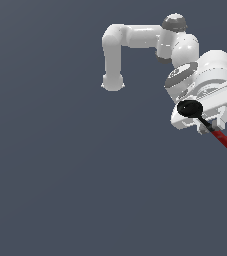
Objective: Pick up the object and move it to a goal position.
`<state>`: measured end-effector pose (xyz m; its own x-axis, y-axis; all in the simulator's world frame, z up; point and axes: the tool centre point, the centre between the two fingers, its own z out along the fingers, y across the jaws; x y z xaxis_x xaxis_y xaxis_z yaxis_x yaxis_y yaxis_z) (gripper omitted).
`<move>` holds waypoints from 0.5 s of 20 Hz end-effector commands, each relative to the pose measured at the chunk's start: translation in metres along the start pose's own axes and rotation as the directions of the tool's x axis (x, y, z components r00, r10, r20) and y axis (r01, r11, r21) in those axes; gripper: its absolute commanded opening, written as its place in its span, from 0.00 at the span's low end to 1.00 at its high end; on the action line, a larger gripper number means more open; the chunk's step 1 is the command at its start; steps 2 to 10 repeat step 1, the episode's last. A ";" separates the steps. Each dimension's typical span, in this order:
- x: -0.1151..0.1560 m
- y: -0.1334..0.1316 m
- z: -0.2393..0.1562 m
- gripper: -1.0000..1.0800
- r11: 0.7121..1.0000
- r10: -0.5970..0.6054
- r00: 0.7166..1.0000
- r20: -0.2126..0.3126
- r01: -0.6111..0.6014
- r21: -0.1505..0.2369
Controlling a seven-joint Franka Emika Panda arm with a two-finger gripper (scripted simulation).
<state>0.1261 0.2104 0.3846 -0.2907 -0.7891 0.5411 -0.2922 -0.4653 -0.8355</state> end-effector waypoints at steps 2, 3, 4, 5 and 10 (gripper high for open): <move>0.001 -0.001 0.000 0.00 1.000 0.001 1.000 -0.004 -0.001 0.001; 0.001 -0.001 0.000 0.00 1.000 0.001 1.000 -0.004 -0.001 0.001; 0.001 -0.001 0.000 0.00 1.000 0.001 1.000 -0.004 -0.001 0.001; 0.001 -0.001 0.000 0.00 1.000 0.001 1.000 -0.004 -0.001 0.001; 0.001 -0.001 0.000 0.00 1.000 0.001 1.000 -0.004 -0.001 0.001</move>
